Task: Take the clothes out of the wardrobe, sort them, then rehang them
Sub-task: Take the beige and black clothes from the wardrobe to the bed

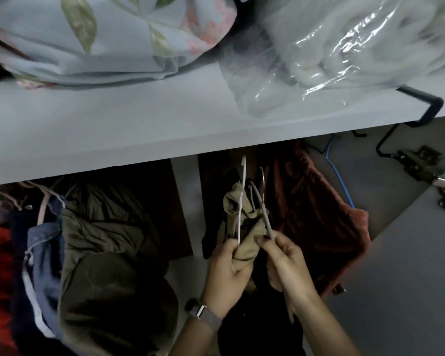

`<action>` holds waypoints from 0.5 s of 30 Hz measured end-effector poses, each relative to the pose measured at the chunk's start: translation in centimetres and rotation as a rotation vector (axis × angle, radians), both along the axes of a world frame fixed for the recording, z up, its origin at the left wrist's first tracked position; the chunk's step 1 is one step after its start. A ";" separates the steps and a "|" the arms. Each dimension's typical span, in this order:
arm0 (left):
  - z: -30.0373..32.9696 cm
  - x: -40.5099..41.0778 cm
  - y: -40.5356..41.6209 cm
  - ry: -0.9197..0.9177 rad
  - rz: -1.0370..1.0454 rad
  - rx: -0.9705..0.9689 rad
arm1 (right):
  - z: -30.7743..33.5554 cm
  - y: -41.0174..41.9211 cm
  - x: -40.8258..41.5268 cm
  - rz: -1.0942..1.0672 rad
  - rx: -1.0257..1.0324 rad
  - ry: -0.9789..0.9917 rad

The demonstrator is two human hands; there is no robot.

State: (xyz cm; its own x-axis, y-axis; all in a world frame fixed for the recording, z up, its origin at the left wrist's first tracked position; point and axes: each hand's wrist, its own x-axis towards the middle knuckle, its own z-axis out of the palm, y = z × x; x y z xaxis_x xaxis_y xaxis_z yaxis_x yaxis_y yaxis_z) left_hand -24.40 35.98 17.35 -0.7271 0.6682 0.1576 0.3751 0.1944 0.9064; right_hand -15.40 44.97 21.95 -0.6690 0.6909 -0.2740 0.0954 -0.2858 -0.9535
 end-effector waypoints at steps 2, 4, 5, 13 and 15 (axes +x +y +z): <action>0.1 1.1 0.8 0.007 -0.064 0.016 | 0.1 0.4 0.8 0.029 0.021 0.017; 0.4 2.1 1.5 0.044 -0.127 -0.002 | 0.1 0.8 1.8 0.020 0.037 0.017; 0.4 2.7 1.8 0.066 -0.160 -0.026 | 0.2 0.9 2.4 0.008 0.033 0.015; 0.2 6.8 3.1 -0.041 -0.542 -0.164 | 0.7 1.6 6.6 -0.152 0.073 -0.017; 0.5 7.6 2.8 -0.198 -0.621 -0.148 | 0.5 1.6 7.7 -0.175 0.109 -0.035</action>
